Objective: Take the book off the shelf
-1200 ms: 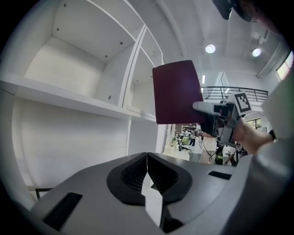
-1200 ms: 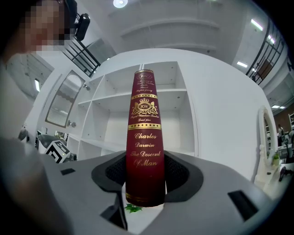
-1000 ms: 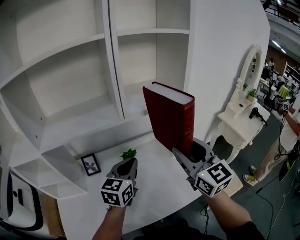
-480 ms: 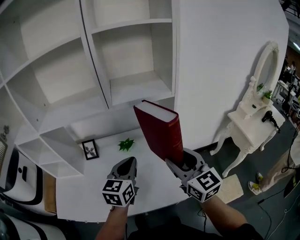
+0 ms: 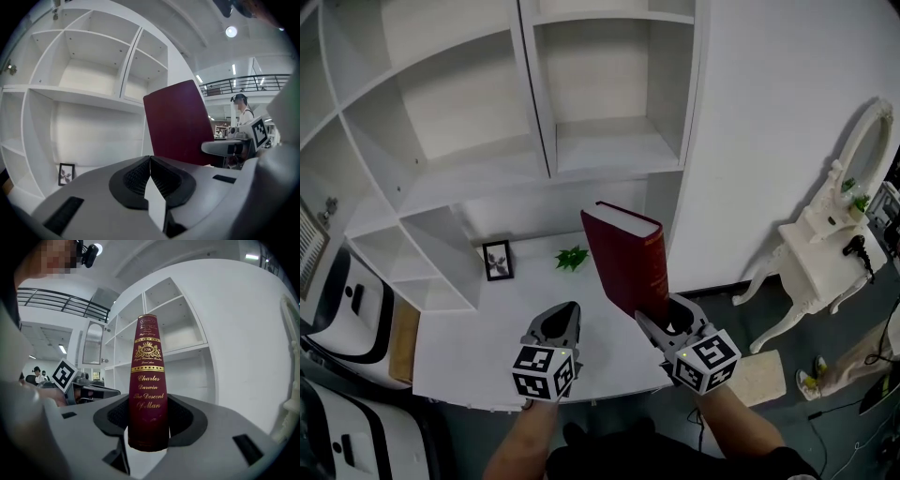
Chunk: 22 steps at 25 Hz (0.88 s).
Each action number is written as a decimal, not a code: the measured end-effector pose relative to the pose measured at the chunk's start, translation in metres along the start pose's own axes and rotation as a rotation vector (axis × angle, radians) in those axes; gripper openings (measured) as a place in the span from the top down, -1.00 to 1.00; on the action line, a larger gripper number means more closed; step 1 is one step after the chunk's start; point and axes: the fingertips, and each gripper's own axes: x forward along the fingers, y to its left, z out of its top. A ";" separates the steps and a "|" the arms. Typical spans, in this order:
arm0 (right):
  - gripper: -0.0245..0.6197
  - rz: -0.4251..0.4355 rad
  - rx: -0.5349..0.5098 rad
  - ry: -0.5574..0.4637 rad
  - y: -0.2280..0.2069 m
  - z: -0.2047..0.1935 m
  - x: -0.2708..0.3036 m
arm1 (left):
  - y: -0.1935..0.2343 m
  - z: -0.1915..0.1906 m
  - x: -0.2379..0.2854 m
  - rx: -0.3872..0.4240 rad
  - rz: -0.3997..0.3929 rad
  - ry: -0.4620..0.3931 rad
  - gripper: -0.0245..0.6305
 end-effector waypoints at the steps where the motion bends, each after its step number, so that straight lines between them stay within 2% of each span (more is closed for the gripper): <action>1: 0.24 -0.002 0.002 0.006 0.003 -0.003 0.004 | 0.007 -0.002 -0.004 0.009 0.007 0.004 0.89; 11: 0.24 -0.008 0.025 0.085 0.036 -0.046 0.034 | 0.066 -0.036 -0.031 -0.027 0.038 0.044 0.89; 17: 0.24 -0.015 0.063 0.138 0.045 -0.076 0.037 | 0.085 -0.067 -0.044 -0.075 0.055 0.084 0.89; 22: 0.24 -0.016 0.076 0.176 0.049 -0.096 0.037 | 0.093 -0.085 -0.054 -0.083 0.070 0.113 0.89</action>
